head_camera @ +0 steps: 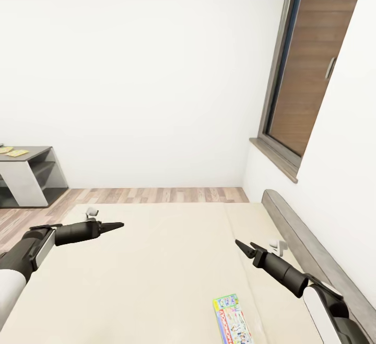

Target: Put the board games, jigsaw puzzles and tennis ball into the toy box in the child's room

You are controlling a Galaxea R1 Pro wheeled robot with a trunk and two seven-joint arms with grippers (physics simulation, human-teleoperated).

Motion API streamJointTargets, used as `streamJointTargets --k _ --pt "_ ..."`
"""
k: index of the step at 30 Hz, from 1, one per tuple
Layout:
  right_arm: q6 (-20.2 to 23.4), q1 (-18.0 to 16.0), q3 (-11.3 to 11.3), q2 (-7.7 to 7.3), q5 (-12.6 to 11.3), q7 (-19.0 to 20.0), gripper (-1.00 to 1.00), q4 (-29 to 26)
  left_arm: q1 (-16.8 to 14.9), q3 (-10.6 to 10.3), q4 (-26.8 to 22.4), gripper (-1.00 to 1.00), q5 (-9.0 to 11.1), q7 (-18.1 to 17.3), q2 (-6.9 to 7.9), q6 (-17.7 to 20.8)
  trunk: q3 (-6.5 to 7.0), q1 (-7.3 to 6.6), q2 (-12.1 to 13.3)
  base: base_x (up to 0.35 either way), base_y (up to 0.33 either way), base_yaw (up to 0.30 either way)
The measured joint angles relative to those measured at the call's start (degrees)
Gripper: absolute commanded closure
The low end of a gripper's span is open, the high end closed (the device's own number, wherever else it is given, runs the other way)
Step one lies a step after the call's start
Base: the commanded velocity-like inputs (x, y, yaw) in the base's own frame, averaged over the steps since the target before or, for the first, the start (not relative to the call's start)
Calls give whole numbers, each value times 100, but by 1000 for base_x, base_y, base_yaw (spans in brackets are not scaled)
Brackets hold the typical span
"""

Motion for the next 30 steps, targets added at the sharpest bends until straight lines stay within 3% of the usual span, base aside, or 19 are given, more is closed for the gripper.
streamJointTargets --k 30 --pt "0 0 19 1 1 -4 -100 0 0 1 0 -100 1 0 -2 -7 0 0 -1 9 -6 0"
